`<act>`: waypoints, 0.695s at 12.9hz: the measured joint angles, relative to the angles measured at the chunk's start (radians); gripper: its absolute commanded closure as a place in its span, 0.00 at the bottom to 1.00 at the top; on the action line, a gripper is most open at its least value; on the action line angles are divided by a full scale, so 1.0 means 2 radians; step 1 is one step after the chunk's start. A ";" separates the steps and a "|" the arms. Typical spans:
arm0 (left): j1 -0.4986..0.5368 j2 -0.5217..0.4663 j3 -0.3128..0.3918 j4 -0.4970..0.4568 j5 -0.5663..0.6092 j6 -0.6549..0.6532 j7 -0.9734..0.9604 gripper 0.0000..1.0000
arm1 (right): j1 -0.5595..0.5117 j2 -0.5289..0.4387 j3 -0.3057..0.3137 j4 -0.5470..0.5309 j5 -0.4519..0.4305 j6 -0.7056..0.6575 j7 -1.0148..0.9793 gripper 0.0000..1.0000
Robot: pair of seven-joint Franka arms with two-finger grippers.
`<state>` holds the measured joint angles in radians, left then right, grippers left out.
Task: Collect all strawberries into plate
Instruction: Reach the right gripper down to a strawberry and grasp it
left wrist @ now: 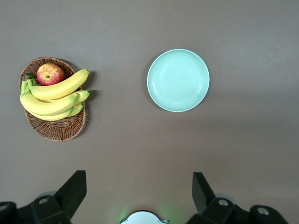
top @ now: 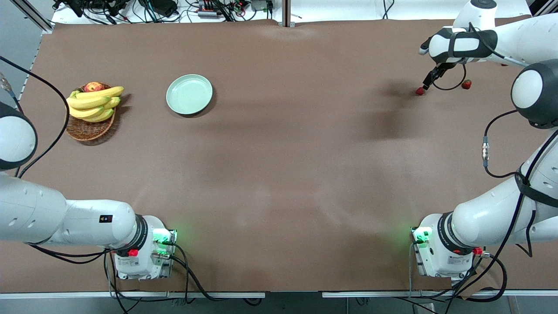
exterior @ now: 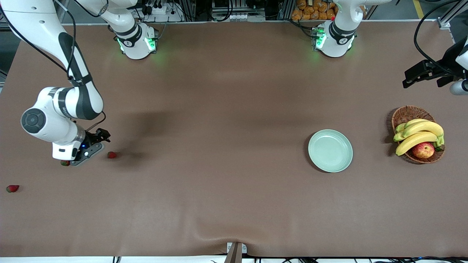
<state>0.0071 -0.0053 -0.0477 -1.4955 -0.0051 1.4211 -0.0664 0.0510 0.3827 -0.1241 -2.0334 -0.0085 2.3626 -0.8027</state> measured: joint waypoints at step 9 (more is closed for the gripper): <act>0.000 0.002 0.000 0.000 0.000 0.000 0.000 0.00 | 0.012 0.066 0.000 0.012 -0.005 0.047 -0.101 0.00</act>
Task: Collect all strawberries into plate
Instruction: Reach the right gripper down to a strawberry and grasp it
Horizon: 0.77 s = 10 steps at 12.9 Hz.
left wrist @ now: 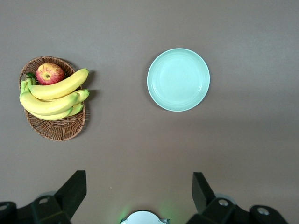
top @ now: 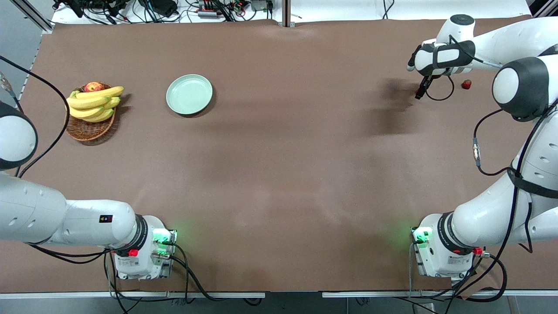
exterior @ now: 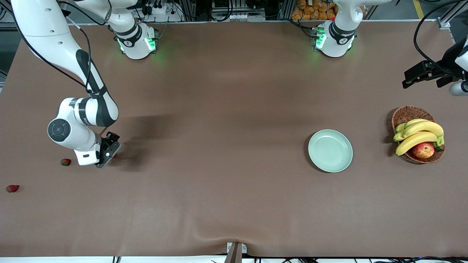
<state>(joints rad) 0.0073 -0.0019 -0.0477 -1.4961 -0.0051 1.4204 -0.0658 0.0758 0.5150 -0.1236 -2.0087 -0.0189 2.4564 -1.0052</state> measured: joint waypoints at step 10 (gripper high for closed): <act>-0.002 0.007 -0.001 0.000 0.000 0.000 0.000 0.00 | -0.002 0.026 -0.002 0.018 0.000 0.014 -0.005 1.00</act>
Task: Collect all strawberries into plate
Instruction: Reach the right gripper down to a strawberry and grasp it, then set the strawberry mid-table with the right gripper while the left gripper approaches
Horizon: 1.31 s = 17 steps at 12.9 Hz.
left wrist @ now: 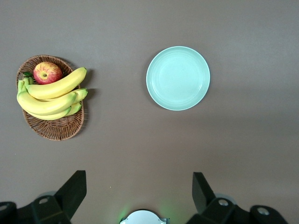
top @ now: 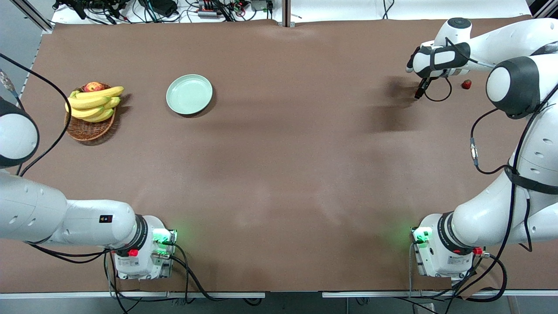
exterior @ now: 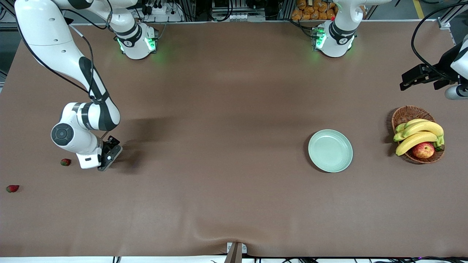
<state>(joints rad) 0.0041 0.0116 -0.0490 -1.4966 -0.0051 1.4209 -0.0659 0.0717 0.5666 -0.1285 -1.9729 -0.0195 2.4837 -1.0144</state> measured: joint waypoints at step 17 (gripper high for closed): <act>-0.001 0.000 0.000 0.000 0.000 0.000 0.000 0.00 | 0.060 -0.037 0.082 0.199 0.007 -0.203 -0.002 1.00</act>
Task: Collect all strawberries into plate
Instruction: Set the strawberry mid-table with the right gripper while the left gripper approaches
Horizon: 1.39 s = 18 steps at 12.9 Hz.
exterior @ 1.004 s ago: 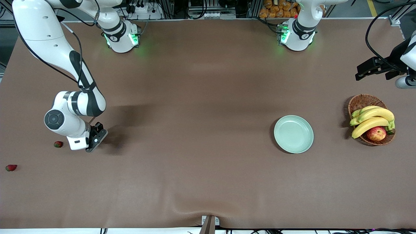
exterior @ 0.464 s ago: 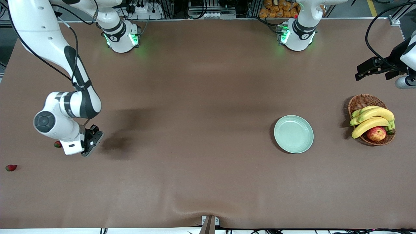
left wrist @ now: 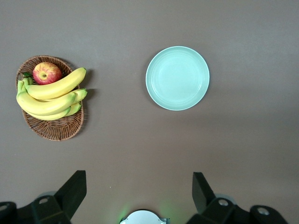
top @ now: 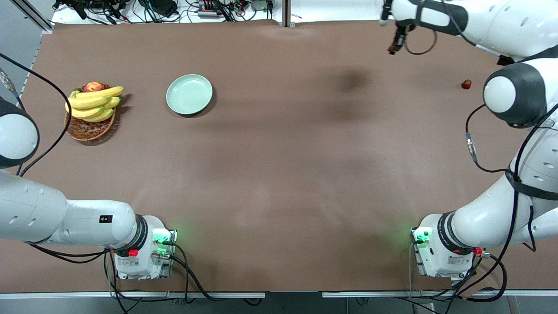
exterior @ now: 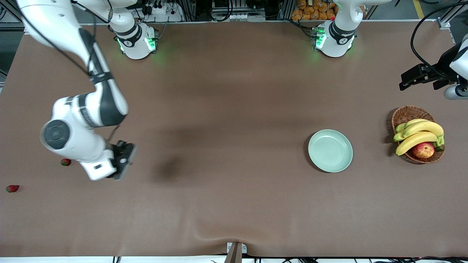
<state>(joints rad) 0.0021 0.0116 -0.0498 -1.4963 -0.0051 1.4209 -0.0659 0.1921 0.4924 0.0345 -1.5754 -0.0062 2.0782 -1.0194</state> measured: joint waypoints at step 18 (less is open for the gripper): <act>-0.019 0.037 -0.054 -0.001 0.000 0.027 -0.077 0.00 | 0.331 0.161 0.001 0.058 0.072 0.194 0.684 1.00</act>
<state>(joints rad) -0.0356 0.0858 -0.1580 -1.4980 -0.0051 1.4741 -0.2208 0.8537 0.8137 0.0373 -1.4586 0.1368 2.4667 0.3493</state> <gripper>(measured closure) 0.000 0.674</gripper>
